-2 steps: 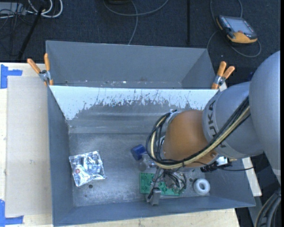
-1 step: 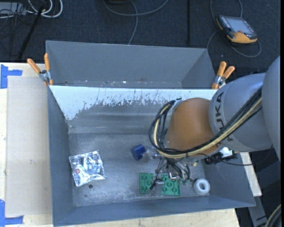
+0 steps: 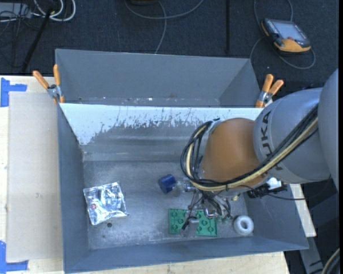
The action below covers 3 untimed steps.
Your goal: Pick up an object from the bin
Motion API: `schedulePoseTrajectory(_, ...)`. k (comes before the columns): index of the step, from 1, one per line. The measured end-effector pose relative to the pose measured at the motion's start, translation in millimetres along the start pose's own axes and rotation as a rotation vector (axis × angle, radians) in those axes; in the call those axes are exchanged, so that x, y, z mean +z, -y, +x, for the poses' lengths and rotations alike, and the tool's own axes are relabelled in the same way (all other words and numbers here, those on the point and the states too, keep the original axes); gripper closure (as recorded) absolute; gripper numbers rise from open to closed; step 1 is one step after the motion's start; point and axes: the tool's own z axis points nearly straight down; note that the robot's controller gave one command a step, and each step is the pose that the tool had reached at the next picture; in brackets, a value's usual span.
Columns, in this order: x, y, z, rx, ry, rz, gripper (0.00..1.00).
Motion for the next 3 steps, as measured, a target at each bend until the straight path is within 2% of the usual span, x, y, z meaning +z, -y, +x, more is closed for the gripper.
schedulePoseTrajectory(1, 35.9, 0.3, -9.4, 0.004, -0.006, 0.000, 0.00)
schedulePoseTrajectory(2, 32.7, 0.1, 19.7, 0.158, 0.008, 0.000, 0.00)
schedulePoseTrajectory(3, 31.9, -0.4, 20.6, 0.159, 0.002, -0.001, 1.00)
